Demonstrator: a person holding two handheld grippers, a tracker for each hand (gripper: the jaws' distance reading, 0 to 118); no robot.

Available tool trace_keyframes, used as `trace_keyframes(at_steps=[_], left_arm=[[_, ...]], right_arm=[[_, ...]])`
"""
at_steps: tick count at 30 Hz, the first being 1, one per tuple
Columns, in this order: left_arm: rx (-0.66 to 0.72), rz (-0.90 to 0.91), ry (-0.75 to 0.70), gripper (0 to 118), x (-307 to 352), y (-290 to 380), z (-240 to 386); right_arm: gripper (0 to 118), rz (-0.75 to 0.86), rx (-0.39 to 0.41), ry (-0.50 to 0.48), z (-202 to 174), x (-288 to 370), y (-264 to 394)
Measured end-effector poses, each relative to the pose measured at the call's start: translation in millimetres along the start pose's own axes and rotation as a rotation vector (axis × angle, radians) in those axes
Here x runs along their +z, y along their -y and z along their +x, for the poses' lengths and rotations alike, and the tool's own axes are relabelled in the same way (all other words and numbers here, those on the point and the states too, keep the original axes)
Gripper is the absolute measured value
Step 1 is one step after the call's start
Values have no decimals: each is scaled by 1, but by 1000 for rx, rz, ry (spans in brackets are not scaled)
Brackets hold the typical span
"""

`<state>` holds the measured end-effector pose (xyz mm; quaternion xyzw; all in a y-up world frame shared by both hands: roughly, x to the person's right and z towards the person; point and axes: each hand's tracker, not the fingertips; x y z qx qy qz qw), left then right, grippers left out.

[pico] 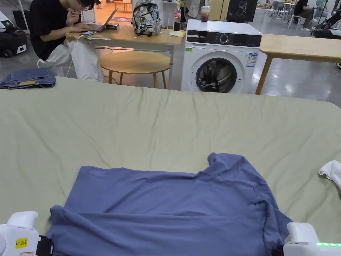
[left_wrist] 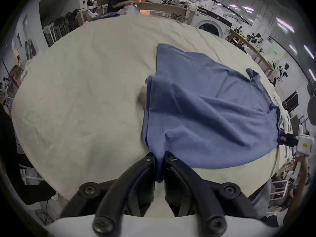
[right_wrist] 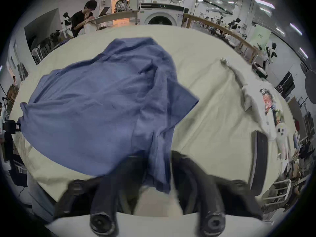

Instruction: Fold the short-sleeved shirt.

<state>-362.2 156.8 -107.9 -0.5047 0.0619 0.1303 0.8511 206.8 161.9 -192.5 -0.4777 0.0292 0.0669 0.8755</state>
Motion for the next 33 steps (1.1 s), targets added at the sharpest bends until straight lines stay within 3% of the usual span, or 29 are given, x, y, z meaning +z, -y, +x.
trace_keyframes(at_steps=[1, 2, 3, 4, 5, 9, 11, 12, 13, 16, 24, 33], left_arm=[[-23, 25, -11, 7, 5, -4, 4], [-35, 53, -24, 15, 9, -8, 7], [-42, 88, -29, 27, 15, -10, 10], [-40, 130, -10, 42, 19, -15, 12], [-32, 160, -2, 49, 22, -20, 14], [-39, 304, 17, 50, 33, -40, 28], [-62, 375, 20, 50, 38, -45, 37], [-79, 425, 18, 50, 41, -47, 42], [-97, 470, 8, 44, 44, -48, 48], [-121, 561, -23, 0, 50, -49, 62], [-115, 574, -32, 0, 36, -80, 66], [-45, 224, -9, 0, -46, -183, 19]], right_arm=[[50, 41, 5, 31, -1, 6, -4], [65, 67, 5, 44, -2, 12, -10], [71, 103, 2, 48, -3, 19, -17], [71, 143, -2, 38, -5, 25, -23], [71, 178, -9, 25, -8, 29, -28], [71, 355, -33, -13, -26, 41, -47], [56, 451, -48, -34, -38, 47, -53], [40, 490, -55, -43, -45, 49, -55], [14, 529, -62, -49, -53, 51, -58], [0, 589, -82, -77, -68, 54, -64], [0, 594, -72, -114, -102, 41, -83], [0, 520, -31, -119, -110, 10, -89]])
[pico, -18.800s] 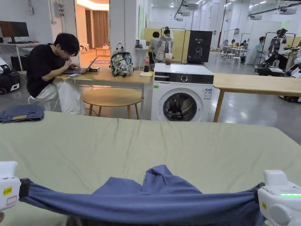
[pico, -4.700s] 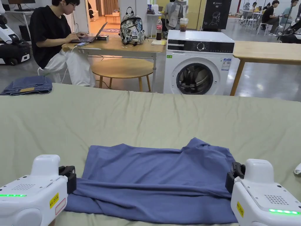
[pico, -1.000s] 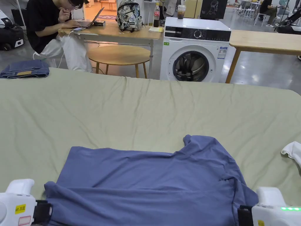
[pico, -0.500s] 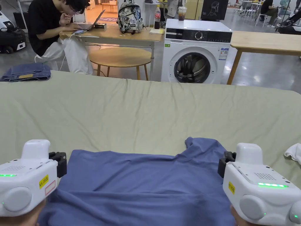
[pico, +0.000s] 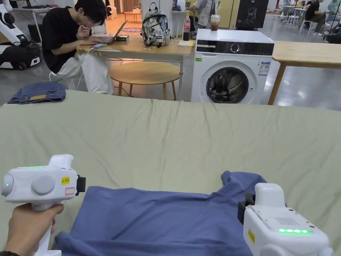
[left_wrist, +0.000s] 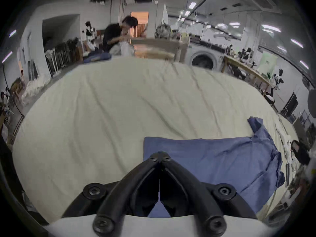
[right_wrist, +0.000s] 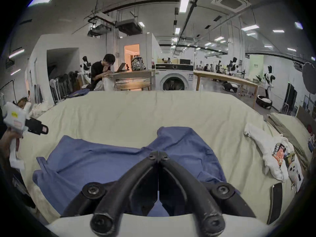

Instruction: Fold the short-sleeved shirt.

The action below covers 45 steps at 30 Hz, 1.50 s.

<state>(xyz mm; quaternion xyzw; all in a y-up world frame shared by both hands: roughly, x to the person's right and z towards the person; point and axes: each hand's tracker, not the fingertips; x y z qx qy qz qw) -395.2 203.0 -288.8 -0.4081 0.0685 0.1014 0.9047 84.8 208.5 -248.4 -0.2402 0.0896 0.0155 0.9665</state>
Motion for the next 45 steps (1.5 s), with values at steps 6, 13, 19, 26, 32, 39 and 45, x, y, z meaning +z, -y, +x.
trace_keyframes(at_steps=[6, 13, 19, 26, 32, 39, 45], left_arm=[[29, -195, 50, 16, -53, -31, -13], [80, -254, 72, 73, -88, -38, -10], [-123, -303, -92, 52, -101, -32, 19], [-149, -240, -74, 0, -89, -26, 27], [-114, -129, -36, 0, -54, -31, 17], [-106, -75, -37, 0, -35, -36, 14], [-82, -70, -31, 0, -37, -32, 15]], right_arm=[[0, -67, 1, 18, 9, -17, 9], [0, -128, 13, 43, 20, -34, 21], [0, -158, 13, 56, 25, -40, 24], [0, -182, -9, 62, 34, -42, 21], [0, -209, -27, 70, 66, -55, -7], [64, -357, 9, 95, 111, -124, -53], [68, -527, 39, 106, 131, -191, -61]])
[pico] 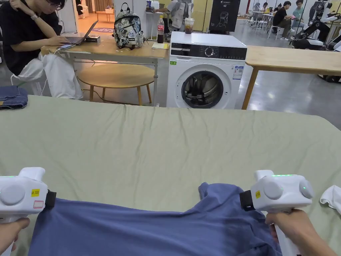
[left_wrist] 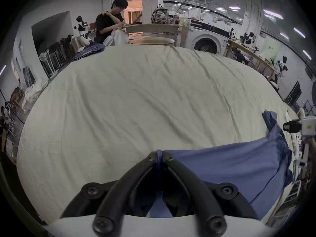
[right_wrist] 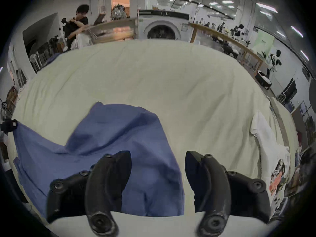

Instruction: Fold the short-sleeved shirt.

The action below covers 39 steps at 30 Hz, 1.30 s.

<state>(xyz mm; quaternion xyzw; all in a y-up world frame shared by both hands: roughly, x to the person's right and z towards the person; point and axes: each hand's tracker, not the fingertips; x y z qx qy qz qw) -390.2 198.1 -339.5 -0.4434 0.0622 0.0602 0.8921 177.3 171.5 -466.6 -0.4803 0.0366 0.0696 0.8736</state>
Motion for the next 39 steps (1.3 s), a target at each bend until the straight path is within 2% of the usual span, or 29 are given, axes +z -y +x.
trace_keyframes(at_steps=[4, 5, 7, 8, 11, 12, 18, 30, 39], left_arm=[[3, -4, 4, 0, -2, 3, 2], [5, -4, 6, 0, -1, 4, 2], [9, -7, 6, 0, -1, 5, 1], [10, -7, 7, 0, 0, 5, 1], [10, -5, 9, 0, 1, 6, 0], [14, -3, 16, 0, 1, 7, 0], [20, -2, 14, 0, 8, 14, 3], [60, 114, 51, 0, 83, 44, -9], [48, 106, 98, 0, 131, 99, -19]], right_arm=[[68, -101, -21, -33, 2, -32, -5], [64, -114, -35, -32, 3, -40, -5], [50, -124, -41, -51, 3, -44, -1], [38, -114, -45, -47, 2, -42, -2], [20, -70, -48, -11, 2, -38, -5], [0, -62, -20, -29, 1, -37, -4], [0, 0, -49, -52, 1, -6, 8], [0, 230, -13, -41, 13, 126, 55], [0, 232, 26, -43, 16, 186, 132]])
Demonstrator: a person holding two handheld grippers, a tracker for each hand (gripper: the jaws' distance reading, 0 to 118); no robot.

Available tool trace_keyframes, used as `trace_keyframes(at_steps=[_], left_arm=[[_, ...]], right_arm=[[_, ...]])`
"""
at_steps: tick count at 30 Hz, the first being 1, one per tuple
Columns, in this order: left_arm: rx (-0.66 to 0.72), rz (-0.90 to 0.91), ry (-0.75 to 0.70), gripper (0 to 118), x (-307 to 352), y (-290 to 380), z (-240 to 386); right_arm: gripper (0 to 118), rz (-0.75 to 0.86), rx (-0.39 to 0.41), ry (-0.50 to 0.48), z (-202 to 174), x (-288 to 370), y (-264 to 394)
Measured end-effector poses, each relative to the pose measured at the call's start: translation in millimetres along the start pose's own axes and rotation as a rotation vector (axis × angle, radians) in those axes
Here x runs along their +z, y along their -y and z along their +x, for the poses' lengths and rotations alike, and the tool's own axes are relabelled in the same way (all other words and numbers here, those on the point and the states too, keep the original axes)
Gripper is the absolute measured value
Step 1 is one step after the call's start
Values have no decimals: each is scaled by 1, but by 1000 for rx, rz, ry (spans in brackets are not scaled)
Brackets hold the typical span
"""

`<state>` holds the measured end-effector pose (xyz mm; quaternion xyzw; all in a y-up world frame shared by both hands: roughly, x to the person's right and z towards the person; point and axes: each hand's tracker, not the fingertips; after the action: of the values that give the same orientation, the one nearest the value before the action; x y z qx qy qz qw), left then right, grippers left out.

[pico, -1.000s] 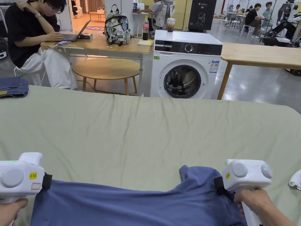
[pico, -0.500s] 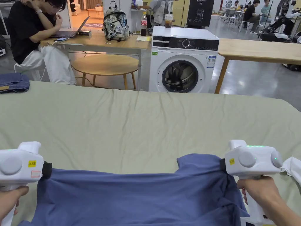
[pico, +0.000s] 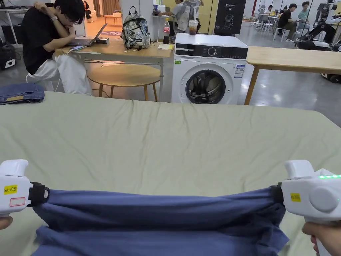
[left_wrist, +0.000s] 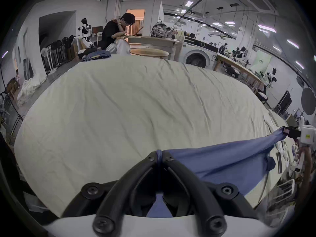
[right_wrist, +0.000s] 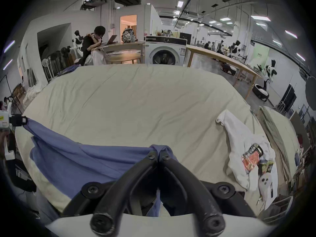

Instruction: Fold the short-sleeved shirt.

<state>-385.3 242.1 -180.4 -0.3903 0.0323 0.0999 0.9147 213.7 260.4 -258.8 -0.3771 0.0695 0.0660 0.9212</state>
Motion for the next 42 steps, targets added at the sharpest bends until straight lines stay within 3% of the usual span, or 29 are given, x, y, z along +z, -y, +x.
trace_keyframes(at_steps=[8, 15, 25, 27, 29, 32, 33, 42], left_arm=[[-47, -173, 9, 0, -4, 55, -26], [-63, -340, -11, 0, -39, 107, -34], [-46, -317, -47, 0, -33, 121, -11], [-40, -315, -51, 1, -27, 117, -7], [-41, -294, -54, 18, -18, 113, -1], [-31, -193, -81, 31, -4, 98, 4], [-29, -151, -74, 41, 2, 93, 8], [-80, 262, -79, 45, 18, 54, 50]], right_arm=[[0, -131, 28, 16, -6, 20, 74], [0, -338, 53, 14, -4, -11, 122], [2, -333, 38, 43, -3, -39, 137], [9, -331, 42, 42, -3, -37, 132], [53, -318, 40, 57, -3, -24, 124], [71, -207, 33, 138, -2, -3, 105], [77, -168, 20, 150, -2, 3, 97], [71, 289, -122, 93, -40, 14, 58]])
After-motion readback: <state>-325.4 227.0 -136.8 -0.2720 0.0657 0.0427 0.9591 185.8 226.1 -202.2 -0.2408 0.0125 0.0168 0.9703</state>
